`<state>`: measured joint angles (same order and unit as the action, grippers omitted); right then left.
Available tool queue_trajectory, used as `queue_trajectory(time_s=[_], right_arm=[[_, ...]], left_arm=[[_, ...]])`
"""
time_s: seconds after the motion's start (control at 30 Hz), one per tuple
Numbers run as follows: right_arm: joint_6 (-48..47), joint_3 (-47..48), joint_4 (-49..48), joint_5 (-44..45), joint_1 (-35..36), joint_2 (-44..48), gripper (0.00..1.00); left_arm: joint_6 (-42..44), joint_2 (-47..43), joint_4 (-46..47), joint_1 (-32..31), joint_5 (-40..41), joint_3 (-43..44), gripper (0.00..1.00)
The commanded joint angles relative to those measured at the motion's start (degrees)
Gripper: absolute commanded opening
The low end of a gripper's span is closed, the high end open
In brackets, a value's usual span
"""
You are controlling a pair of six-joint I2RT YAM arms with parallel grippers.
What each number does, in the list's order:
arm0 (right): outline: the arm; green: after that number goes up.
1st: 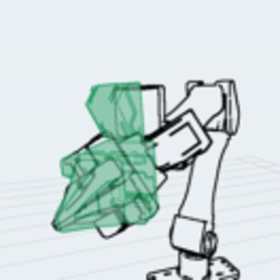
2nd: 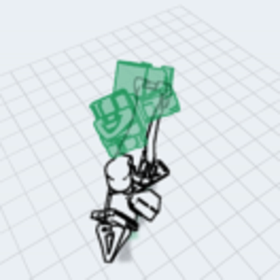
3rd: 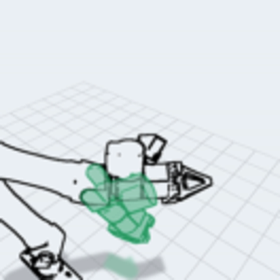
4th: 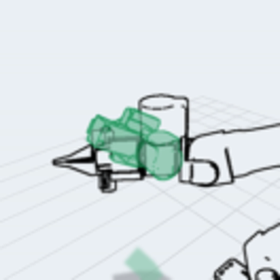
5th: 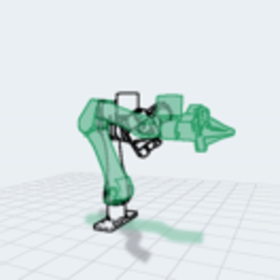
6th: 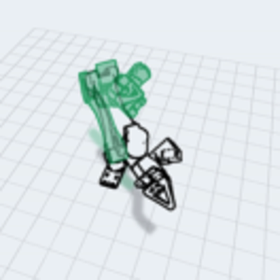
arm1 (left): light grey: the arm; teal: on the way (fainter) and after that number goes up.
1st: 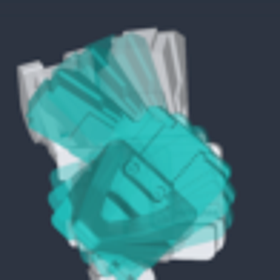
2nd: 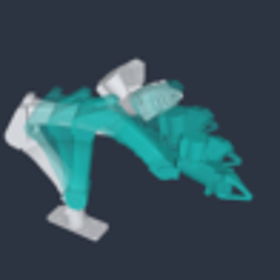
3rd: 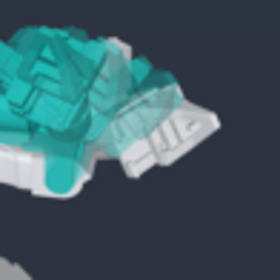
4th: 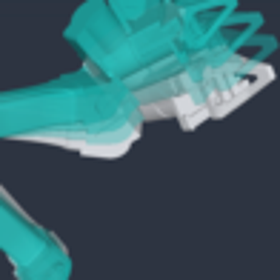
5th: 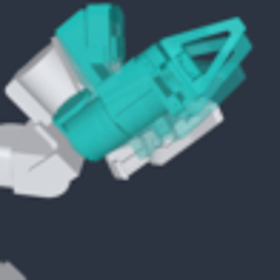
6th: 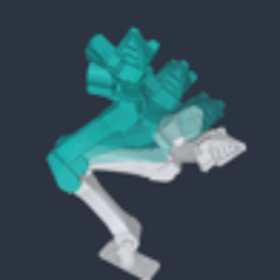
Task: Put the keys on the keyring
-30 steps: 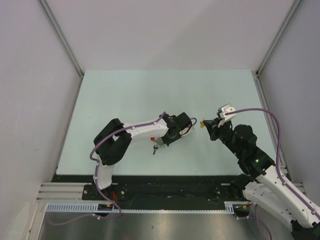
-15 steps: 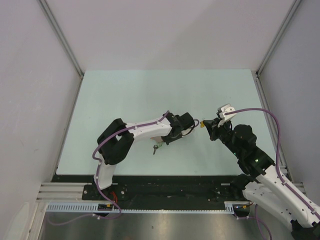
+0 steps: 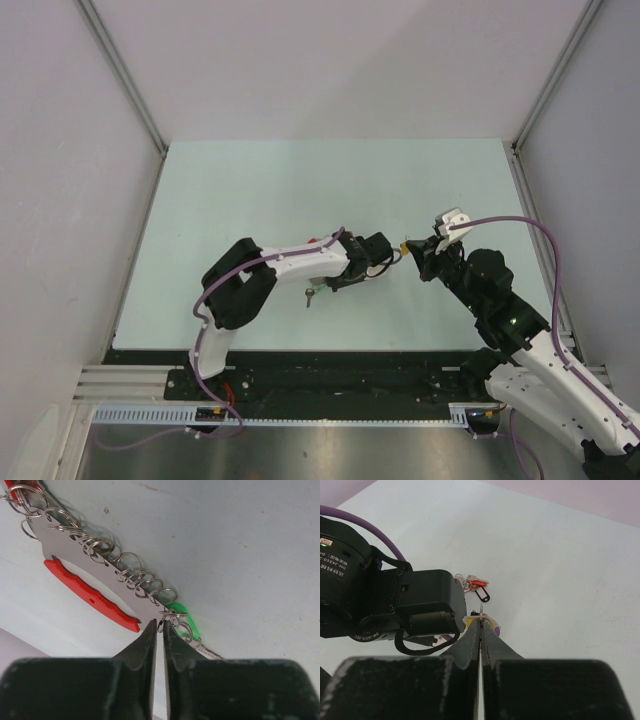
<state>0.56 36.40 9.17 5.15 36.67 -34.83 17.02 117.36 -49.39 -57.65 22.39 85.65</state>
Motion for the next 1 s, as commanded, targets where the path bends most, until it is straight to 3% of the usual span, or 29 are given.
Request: queue_trajectory(time_s=[0.0,0.13,0.23,0.4,0.63,0.83,0.97], right_arm=[[0.4,0.0,-1.3,0.2,0.2,0.1,0.00],[0.4,0.0,-1.3,0.2,0.2,0.2,0.00],[0.4,-0.1,-1.3,0.3,0.2,0.3,0.00],[0.4,0.0,-1.3,0.2,0.2,0.3,0.00],[0.5,0.0,-1.5,-0.2,0.2,-0.2,0.00],[0.5,0.0,-1.6,-0.3,0.2,-0.3,0.00],[0.4,0.0,-1.6,-0.2,0.2,-0.3,0.00]], left_arm=[[0.4,-1.1,1.0,-0.3,1.8,1.4,0.21],[-1.5,-3.4,2.1,-0.3,2.7,1.6,0.37],[-4.0,-6.3,4.1,0.1,2.6,0.7,0.41],[-13.9,-17.5,12.9,4.7,-6.4,-8.4,0.42],[-27.0,-33.7,36.4,12.4,-21.8,-30.3,0.40],[-26.3,-36.8,54.3,15.6,-31.2,-42.9,0.37],[-23.3,-36.6,63.3,16.9,-31.9,-49.2,0.32]])
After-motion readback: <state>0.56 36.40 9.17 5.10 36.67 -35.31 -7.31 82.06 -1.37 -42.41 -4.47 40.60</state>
